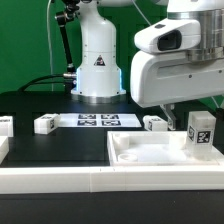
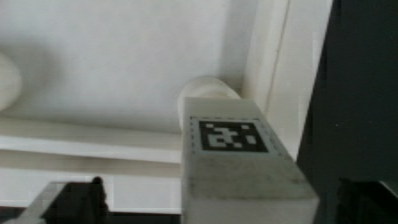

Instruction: Assemble square table

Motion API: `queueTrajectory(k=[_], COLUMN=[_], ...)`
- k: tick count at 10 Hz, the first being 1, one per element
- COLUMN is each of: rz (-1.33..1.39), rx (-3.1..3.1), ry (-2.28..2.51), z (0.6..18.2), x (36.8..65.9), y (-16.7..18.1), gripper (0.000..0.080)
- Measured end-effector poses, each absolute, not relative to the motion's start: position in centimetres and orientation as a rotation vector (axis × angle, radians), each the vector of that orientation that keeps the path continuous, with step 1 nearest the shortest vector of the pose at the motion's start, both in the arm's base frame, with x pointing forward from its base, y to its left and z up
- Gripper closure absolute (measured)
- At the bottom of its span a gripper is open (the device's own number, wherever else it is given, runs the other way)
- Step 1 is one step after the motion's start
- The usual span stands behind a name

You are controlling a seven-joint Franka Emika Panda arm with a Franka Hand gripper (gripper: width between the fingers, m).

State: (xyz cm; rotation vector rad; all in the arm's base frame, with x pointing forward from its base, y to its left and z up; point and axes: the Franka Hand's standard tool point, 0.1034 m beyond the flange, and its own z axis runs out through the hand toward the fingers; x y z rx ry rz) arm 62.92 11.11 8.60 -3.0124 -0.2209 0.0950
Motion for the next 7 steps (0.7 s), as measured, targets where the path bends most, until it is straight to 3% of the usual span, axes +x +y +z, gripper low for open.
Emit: queueTrajectory(k=[2, 3, 4, 7], rz=[0.098, 0.098, 0.097, 0.101], rx=[-3.011, -3.011, -3.011, -3.015], ry=[-0.224, -0.227, -0.227, -0.172], z=[8.54, 8.56, 8.56, 8.56], x=[62.79, 62.8, 62.82, 62.81], y=[11.4, 11.46, 11.4, 11.42], gripper=[0.0409, 0.0409, 0.051, 0.051])
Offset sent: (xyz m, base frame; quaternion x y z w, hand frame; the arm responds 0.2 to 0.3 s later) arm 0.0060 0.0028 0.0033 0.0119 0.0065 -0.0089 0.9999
